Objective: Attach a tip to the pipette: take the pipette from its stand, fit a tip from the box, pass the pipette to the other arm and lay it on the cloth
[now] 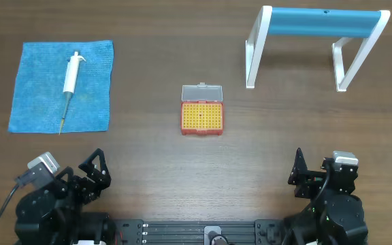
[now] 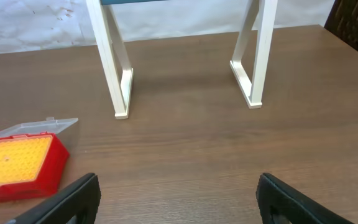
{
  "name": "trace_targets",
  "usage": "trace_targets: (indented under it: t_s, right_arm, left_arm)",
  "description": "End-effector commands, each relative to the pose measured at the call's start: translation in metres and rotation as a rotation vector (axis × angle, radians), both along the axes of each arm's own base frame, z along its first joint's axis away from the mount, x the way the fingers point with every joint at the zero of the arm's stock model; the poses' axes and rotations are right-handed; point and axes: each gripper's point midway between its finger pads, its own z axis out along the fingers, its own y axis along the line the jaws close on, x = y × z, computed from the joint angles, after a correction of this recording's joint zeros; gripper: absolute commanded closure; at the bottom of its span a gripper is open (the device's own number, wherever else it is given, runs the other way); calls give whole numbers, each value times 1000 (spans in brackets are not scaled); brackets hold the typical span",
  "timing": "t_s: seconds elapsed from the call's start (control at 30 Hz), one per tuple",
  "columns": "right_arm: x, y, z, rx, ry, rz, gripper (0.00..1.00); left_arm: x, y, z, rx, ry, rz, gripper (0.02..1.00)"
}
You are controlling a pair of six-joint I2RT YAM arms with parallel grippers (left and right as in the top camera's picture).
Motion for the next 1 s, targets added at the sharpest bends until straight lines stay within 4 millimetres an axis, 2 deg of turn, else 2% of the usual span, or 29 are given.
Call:
trace_targets:
  t_s: [0.03, 0.17, 0.27, 0.4, 0.47, 0.57, 0.6, 0.67, 0.73, 0.8, 0.9, 1.0]
  right_arm:
    - [0, -3, -3, 5, 0, -22, 189]
    - [0, -3, -3, 5, -1, -22, 189]
    - [0, -3, -3, 5, 0, -22, 189]
    - [0, -3, -3, 5, -1, -22, 189]
    - [0, -3, -3, 5, 0, -22, 189]
    - [0, -3, -3, 5, -1, -22, 189]
    - [0, -3, -3, 5, 0, -22, 189]
    - [0, -3, -3, 5, 0, -22, 187]
    - [0, -3, -3, 5, -1, -22, 187]
    - [0, -3, -3, 5, 0, -22, 189]
    - [0, -3, -3, 5, 0, -22, 187]
    - [0, -3, -3, 5, 0, -22, 189]
  left_arm:
    - [2, -3, -6, -10, 9, -17, 23]
    - [3, -3, -32, -11, 74, -16, 23]
    - [3, -3, -43, -12, 106, -16, 23]
    - [0, -3, -43, -11, 87, -17, 23]
    - [-10, -4, -42, -11, 57, -19, 25]
    - [-14, 16, -29, 37, -33, 86, 23]
    - [-7, 23, -22, 71, -65, 120, 23]
    - [10, 26, -1, 178, -174, 85, 23]
    - [32, 18, 27, 349, -340, -25, 23]
    - [47, 6, 38, 477, -448, -116, 23]
    - [66, -5, 25, 521, -523, -179, 23]
    - [79, -11, 1, 512, -531, -208, 23]
